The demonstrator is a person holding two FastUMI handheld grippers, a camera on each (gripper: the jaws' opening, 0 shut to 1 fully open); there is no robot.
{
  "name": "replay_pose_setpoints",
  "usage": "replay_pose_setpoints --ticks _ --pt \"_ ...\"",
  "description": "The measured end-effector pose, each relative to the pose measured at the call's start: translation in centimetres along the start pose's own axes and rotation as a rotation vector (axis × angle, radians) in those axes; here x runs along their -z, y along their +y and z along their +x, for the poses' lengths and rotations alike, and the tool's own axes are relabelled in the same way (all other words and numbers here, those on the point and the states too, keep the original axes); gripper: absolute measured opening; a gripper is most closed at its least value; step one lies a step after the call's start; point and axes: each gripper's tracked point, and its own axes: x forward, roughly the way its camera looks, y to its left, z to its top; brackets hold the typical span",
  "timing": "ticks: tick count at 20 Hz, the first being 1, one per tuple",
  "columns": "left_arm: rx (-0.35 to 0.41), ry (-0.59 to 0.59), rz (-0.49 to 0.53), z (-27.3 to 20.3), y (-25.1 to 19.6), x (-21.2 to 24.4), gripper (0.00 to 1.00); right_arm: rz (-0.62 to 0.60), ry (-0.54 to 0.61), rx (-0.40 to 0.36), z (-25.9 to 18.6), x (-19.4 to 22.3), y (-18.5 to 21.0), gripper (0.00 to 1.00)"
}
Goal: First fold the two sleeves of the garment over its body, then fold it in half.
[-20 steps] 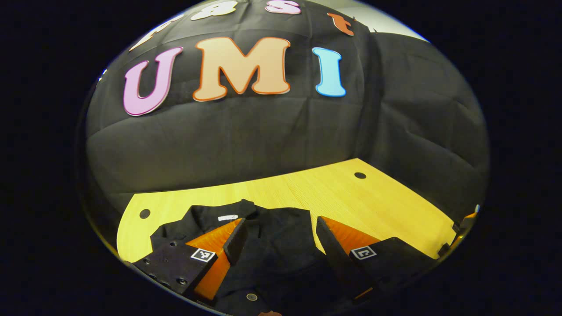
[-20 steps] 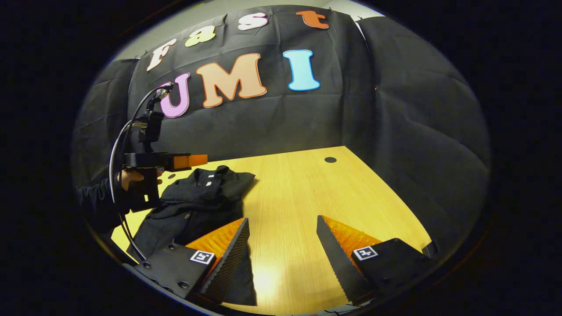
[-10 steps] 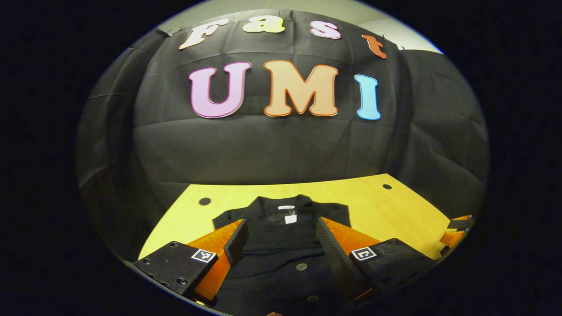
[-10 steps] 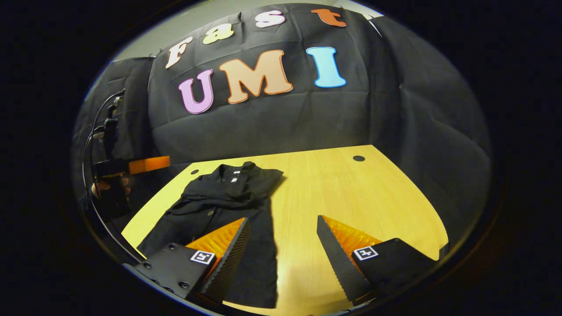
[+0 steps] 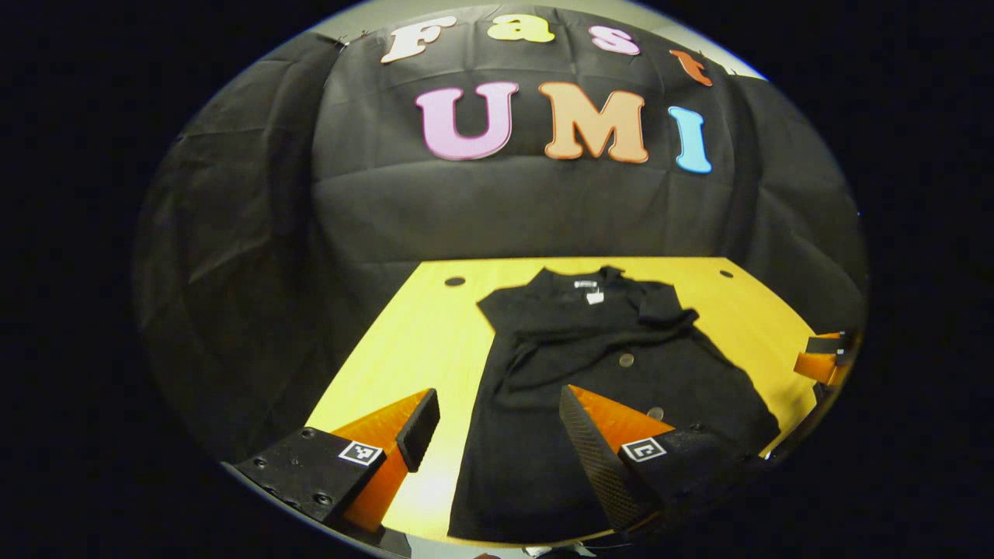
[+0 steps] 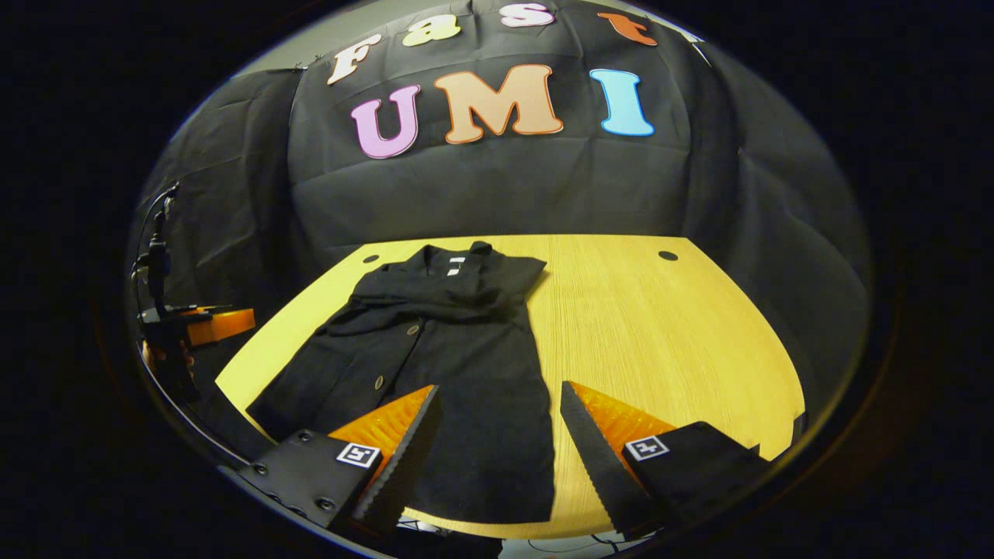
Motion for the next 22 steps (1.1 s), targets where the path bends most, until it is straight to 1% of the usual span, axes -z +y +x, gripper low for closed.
replay_pose_setpoints --ticks 2,3,4,5,8,10,11,12,15,16,17,18,19,21,22 --pt "-0.004 0.047 -0.004 -0.6 0.4 2.9 0.96 -0.001 0.036 0.023 0.0 1.6 -0.1 0.98" --pt "-0.006 0.071 -0.003 -0.9 0.7 4.2 1.00 -0.001 0.055 0.036 -0.1 2.4 -0.3 0.98" --pt "-0.008 0.093 -0.002 -1.1 1.0 5.4 1.00 -0.001 0.072 0.047 -0.2 3.2 -0.4 0.94" --pt "-0.009 0.111 -0.003 -1.2 1.2 6.5 0.96 -0.002 0.089 0.058 -0.4 3.9 -0.7 0.98" --pt "-0.016 0.188 -0.019 -1.6 2.1 10.3 0.96 -0.004 0.154 0.099 -0.2 6.7 -1.3 0.98" --pt "-0.018 0.220 -0.028 -1.6 2.4 11.9 0.96 -0.003 0.186 0.108 -0.4 8.5 -1.5 0.99" --pt "-0.021 0.234 -0.028 -1.4 2.4 12.6 0.96 -0.007 0.196 0.116 -0.4 9.1 -1.5 0.94" --pt "-0.021 0.245 -0.029 -1.4 2.5 13.3 0.97 -0.014 0.204 0.125 -0.3 9.6 -1.6 0.98" --pt "-0.011 0.280 -0.031 -0.8 1.8 15.0 0.97 -0.032 0.231 0.142 0.0 10.7 -1.8 0.99" --pt "-0.006 0.297 -0.031 -1.0 1.7 15.6 0.97 -0.039 0.246 0.144 0.0 11.3 -1.8 0.94" --pt "-0.003 0.268 -0.034 -0.8 1.5 14.9 0.97 -0.049 0.261 0.151 0.0 11.7 -1.9 0.99" --pt "-0.002 0.275 -0.033 -0.8 1.5 15.3 0.97 -0.056 0.272 0.158 0.1 12.1 -1.9 0.94" --pt "0.000 0.273 -0.039 -0.8 1.4 15.1 0.93 -0.063 0.287 0.162 0.2 12.4 -1.9 0.98" --pt "0.014 0.265 -0.047 -0.7 1.3 15.2 0.93 -0.079 0.346 0.168 0.1 13.9 -2.2 0.98" --pt "0.026 0.251 -0.040 -0.7 1.2 15.2 0.94 -0.069 0.351 0.166 -0.1 13.8 -2.2 0.96"
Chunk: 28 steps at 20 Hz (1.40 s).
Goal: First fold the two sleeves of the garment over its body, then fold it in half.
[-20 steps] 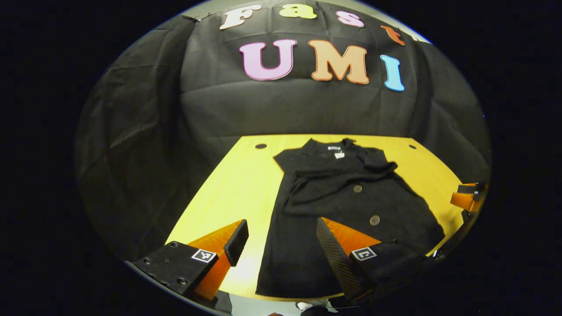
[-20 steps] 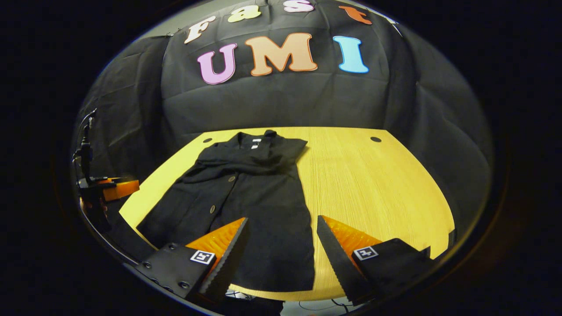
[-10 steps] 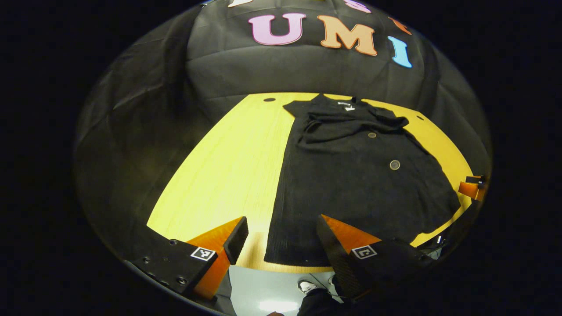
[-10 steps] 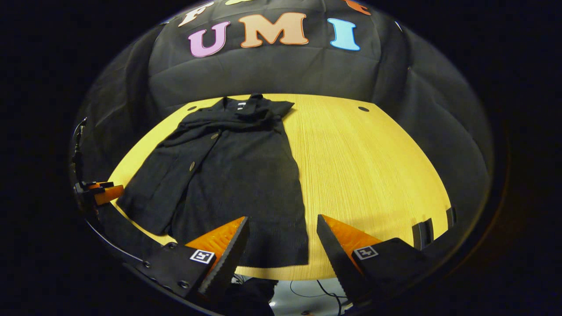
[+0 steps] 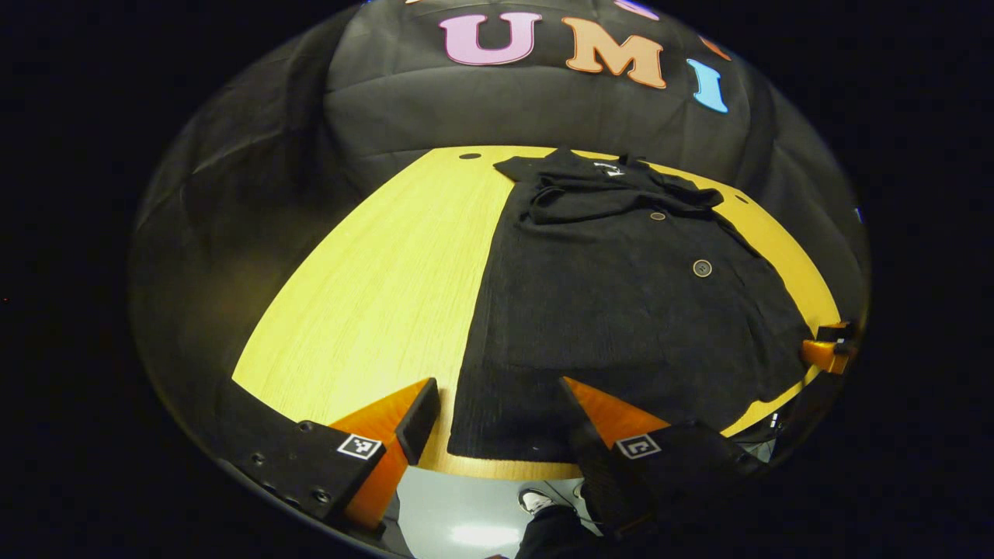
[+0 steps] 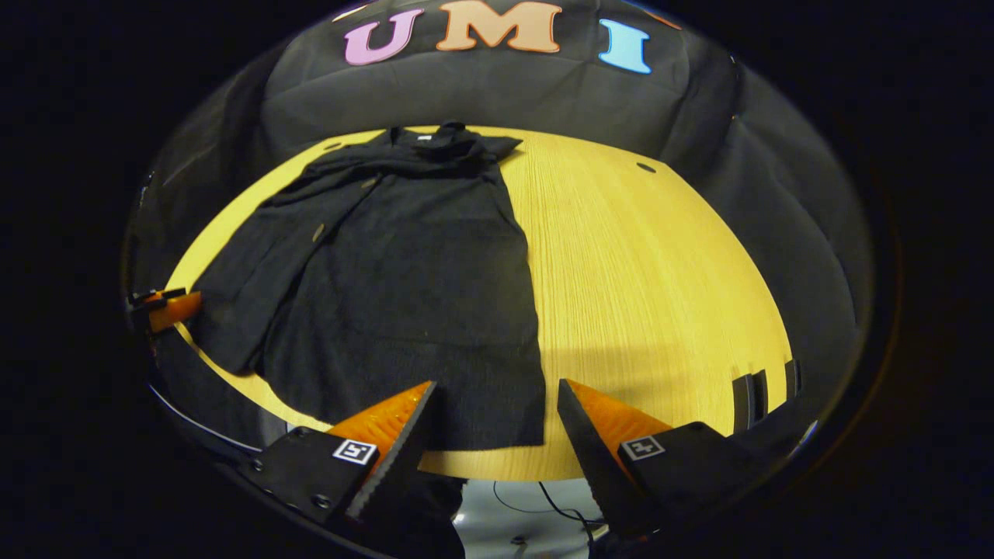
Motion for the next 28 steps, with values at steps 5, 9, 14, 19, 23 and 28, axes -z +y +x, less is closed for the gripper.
replay_pose_setpoints --ticks 5,9,14,19,23,28 --pt "0.095 -0.020 0.051 0.1 -2.0 -0.1 0.53 0.065 0.009 -0.086 1.0 -0.1 1.5 0.83" --pt "0.077 0.010 0.026 0.8 -1.9 -0.2 0.01 0.004 0.018 -0.118 0.7 -0.3 3.4 0.20" --pt "0.162 0.102 -0.027 -0.5 -2.0 -0.5 0.00 -0.030 -0.049 -0.174 -1.1 -2.1 4.3 0.03" --pt "0.216 -0.015 -0.032 -3.6 -1.6 -6.5 0.00 0.031 -0.260 -0.182 -5.7 -8.2 3.8 0.03" --pt "0.243 -0.120 0.019 -5.3 -1.9 -11.7 0.00 0.024 -0.356 -0.174 -8.5 -12.2 3.3 0.02" --pt "0.237 -0.175 0.038 -4.7 -1.7 -17.0 0.00 0.015 -0.466 -0.180 -10.5 -18.1 3.8 0.02"
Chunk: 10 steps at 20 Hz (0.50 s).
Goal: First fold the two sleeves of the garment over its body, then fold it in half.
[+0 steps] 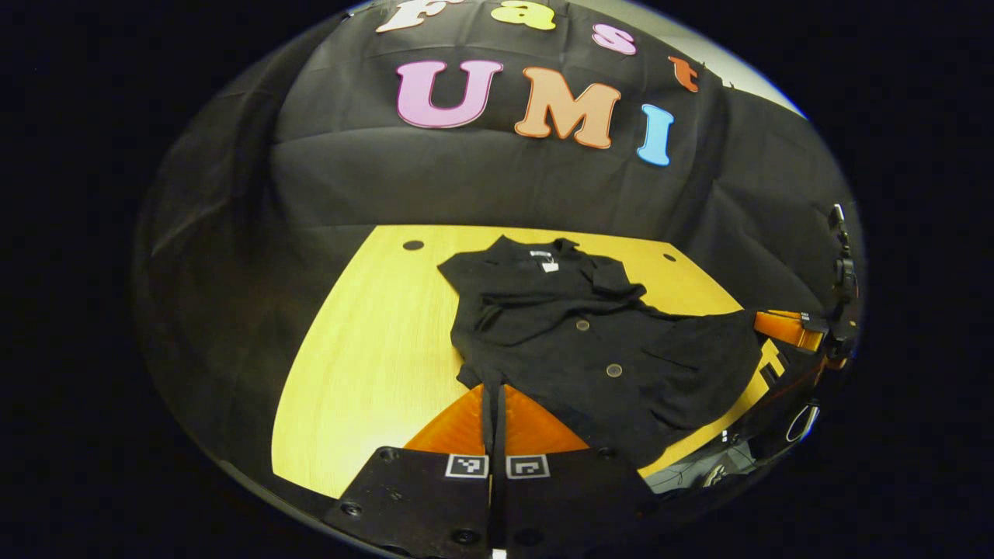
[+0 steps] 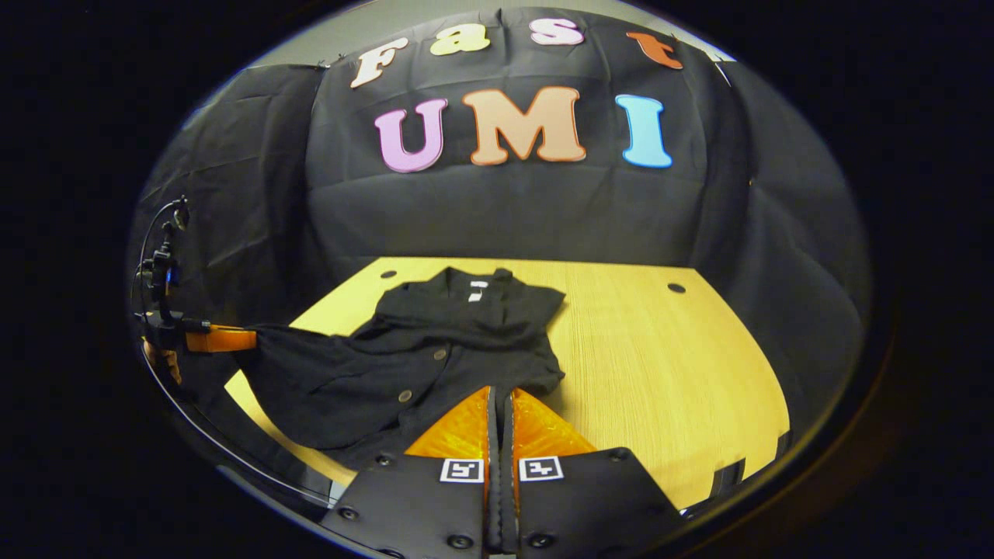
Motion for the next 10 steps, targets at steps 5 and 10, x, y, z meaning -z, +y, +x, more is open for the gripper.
replay_pose_setpoints --ticks 5,10 --pt "-0.037 -0.065 -0.051 2.5 1.0 -6.1 0.00 -0.004 -0.045 -0.028 2.4 -5.1 -0.7 0.02" --pt "-0.060 -0.077 -0.052 5.6 1.9 -10.9 0.00 0.034 -0.073 -0.033 6.4 -10.2 -2.7 0.02"
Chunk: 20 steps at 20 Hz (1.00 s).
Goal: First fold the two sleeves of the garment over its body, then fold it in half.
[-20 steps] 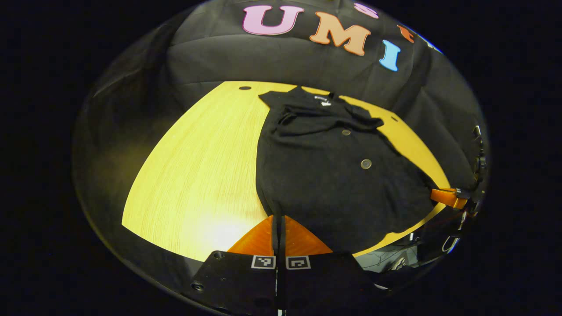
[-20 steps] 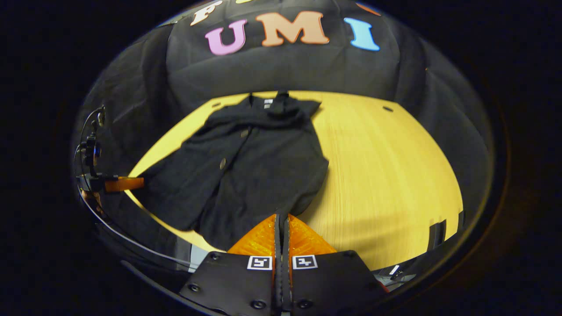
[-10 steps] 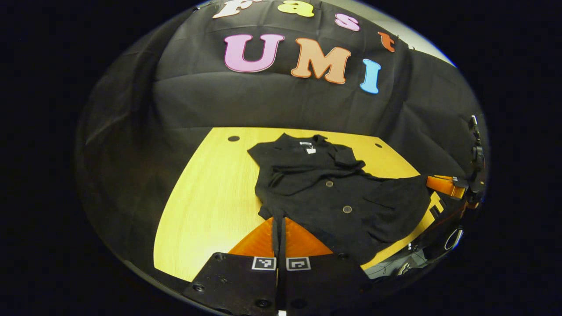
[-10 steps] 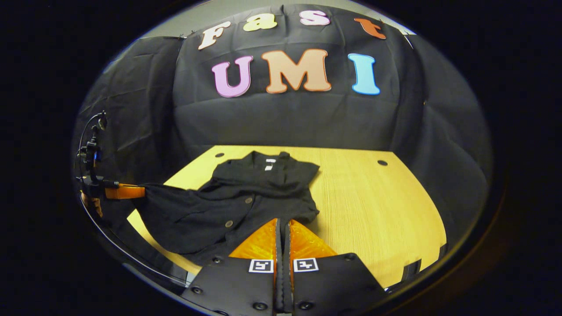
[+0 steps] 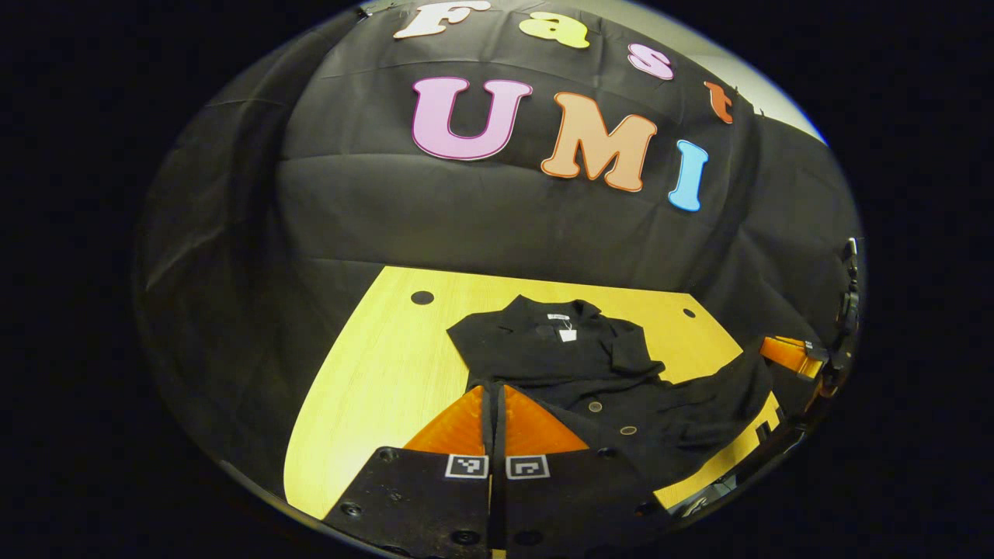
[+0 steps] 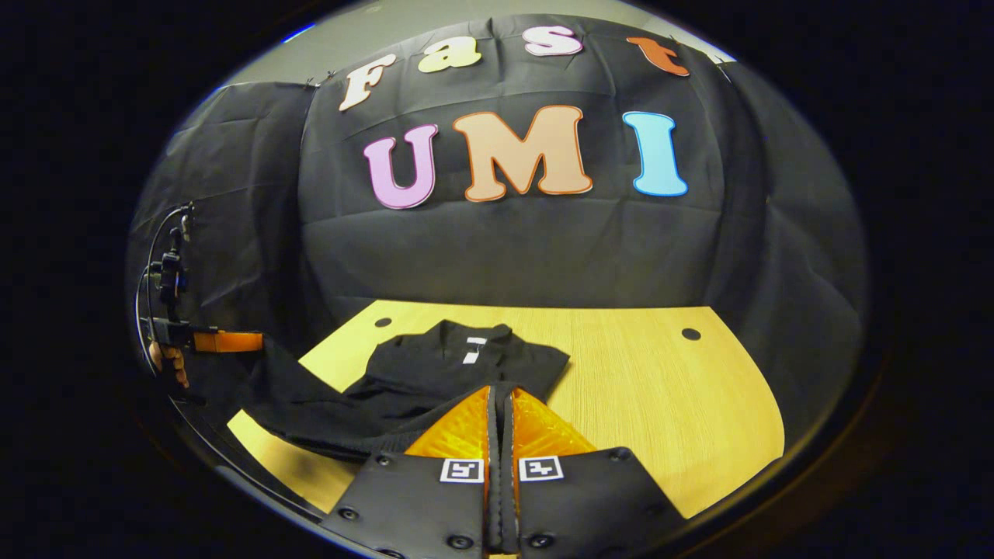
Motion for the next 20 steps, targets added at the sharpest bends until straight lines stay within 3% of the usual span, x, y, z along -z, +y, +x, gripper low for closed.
replay_pose_setpoints --ticks 7,8,11,12,16,18,20 --pt "-0.028 0.019 0.004 6.7 0.9 -3.4 0.00 0.024 0.026 -0.004 7.7 -4.1 -2.3 0.02" --pt "-0.033 0.031 0.002 7.8 1.0 -3.6 0.00 0.030 0.038 -0.010 8.9 -4.2 -2.6 0.00" --pt "-0.048 0.078 -0.015 11.8 1.7 -3.8 0.00 0.050 0.084 -0.008 13.2 -4.2 -3.8 0.06" --pt "-0.060 0.092 -0.017 13.4 2.1 -3.8 0.00 0.060 0.093 -0.005 14.7 -4.3 -4.2 0.02" --pt "-0.117 0.170 0.000 19.1 3.7 -2.8 0.00 0.092 0.148 0.003 20.3 -4.5 -5.7 0.02" --pt "-0.217 0.156 0.000 21.0 5.3 -3.2 0.00 0.108 0.166 0.091 21.8 -4.5 -7.5 0.02" --pt "-0.283 0.037 -0.004 21.7 6.0 -5.9 0.59 0.118 0.070 0.132 22.4 -6.6 -8.7 0.62"
